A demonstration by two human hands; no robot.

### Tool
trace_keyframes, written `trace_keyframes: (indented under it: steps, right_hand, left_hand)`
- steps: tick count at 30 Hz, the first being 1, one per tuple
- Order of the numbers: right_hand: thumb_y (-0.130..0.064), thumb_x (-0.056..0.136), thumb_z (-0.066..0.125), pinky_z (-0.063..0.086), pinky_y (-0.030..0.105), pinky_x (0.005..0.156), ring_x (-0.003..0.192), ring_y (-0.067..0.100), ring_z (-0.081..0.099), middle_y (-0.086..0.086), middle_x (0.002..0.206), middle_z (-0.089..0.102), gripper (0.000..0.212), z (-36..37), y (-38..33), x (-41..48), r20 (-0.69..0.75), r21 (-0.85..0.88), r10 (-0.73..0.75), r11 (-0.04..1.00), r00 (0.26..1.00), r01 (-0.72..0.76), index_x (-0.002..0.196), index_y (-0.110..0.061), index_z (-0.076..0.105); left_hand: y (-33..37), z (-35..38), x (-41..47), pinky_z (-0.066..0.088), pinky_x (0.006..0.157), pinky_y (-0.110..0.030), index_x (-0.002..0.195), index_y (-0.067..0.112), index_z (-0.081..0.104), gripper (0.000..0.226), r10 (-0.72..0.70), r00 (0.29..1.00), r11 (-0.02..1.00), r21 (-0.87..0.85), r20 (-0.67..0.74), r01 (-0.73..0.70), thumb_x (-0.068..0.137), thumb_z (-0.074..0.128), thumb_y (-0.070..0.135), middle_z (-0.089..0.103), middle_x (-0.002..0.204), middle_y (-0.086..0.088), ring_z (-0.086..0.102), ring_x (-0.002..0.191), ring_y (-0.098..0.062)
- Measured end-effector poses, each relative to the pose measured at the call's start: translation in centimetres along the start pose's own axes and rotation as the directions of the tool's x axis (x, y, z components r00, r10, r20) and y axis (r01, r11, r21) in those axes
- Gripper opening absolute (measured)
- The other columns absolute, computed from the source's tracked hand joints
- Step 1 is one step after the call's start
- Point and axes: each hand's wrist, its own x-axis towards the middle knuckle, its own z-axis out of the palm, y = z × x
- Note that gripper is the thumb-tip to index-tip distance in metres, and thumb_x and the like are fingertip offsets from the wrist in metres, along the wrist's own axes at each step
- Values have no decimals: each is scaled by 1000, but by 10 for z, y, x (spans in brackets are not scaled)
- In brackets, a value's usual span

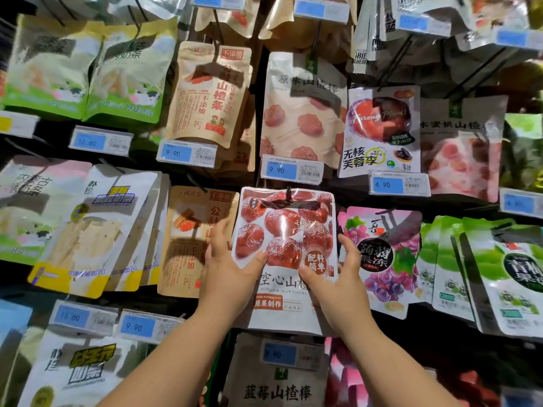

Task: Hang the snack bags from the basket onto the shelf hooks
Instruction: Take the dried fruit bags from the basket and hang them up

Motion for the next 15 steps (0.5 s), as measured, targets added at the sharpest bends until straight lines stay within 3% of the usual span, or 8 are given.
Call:
trace_keyframes:
  steps: [3,6,8,15]
  right_hand:
    - [-51,89,62,33,44,113,141,16,32,-7,154,31,76,0,4,-3,32,-214,-75,973,997,80,147,-54,13]
    - [-53,93,54,22,40,116,148,12,15,-9,162,16,69,-1,5,-1,126,-181,-52,981,991,74,146,-59,9]
    - [-55,93,51,18,37,116,149,7,8,-11,164,10,68,-1,9,1,172,-172,-44,982,984,74,145,-59,6]
    - [-71,77,44,21,36,116,150,11,15,-15,163,13,77,2,23,14,217,-164,-36,984,975,73,139,-63,0]
  left_hand:
    - [-6,5,-2,38,110,-48,145,52,24,65,92,990,992,82,107,-101,90,58,53,11,157,9,28,140,-24]
    - [-11,8,-3,22,117,-49,148,52,21,85,92,970,976,171,226,-132,74,52,79,-5,161,16,6,150,-20]
    - [-14,10,-1,20,119,-46,148,54,16,94,65,964,980,167,259,-111,64,52,76,-11,162,16,1,151,-17]
    - [-25,23,9,18,120,-51,146,60,6,88,46,959,967,229,279,-113,81,64,63,-19,160,18,-5,152,-19]
